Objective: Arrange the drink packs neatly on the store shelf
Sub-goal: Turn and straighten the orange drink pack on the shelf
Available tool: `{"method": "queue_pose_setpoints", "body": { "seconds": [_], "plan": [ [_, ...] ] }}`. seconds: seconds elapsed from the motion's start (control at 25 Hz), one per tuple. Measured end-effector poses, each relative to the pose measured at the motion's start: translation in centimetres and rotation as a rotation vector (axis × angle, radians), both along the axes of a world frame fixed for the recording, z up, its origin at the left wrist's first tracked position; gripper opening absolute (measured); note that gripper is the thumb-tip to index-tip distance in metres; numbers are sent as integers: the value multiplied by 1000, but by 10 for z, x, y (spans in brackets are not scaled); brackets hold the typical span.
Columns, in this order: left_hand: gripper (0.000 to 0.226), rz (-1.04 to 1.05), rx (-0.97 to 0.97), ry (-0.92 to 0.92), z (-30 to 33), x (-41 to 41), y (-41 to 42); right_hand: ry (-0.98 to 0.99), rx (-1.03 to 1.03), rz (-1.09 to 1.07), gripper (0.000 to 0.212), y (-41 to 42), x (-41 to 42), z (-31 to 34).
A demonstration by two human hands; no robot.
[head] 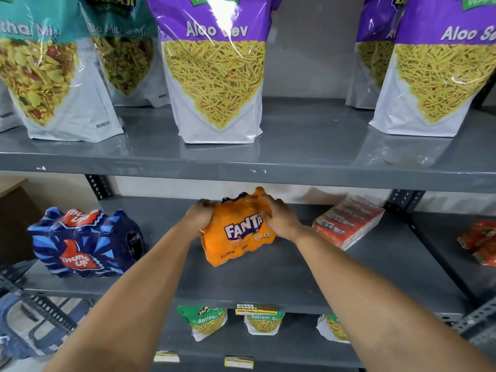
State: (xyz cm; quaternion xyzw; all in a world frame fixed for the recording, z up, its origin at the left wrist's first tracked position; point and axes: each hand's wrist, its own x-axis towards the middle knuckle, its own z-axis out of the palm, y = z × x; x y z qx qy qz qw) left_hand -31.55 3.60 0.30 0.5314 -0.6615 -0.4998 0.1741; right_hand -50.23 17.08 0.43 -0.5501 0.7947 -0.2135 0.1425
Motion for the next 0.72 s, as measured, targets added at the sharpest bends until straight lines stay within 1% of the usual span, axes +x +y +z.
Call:
{"method": "queue_pose_setpoints", "body": {
  "seconds": [0.08,0.2,0.28,0.36,0.48,0.72],
  "plan": [
    [48,27,26,-18,3,-7,-3,53,-62,-33,51,9,7,-2],
    [48,90,-114,-97,12,-6,24,113,-123,-27,41,23,15,-1],
    [47,41,-206,-120,12,0,30,121,-140,-53,35,32,23,1],
    [46,-25,-236,-137,9,10,33,83,-147,-105,33,43,33,2],
    [44,-83,-261,-152,9,24,41,39,-177,-167,30,59,49,-3],
    [46,-144,-244,-149,6,41,55,105,-245,-243,35,84,76,-10]
  ]
}}
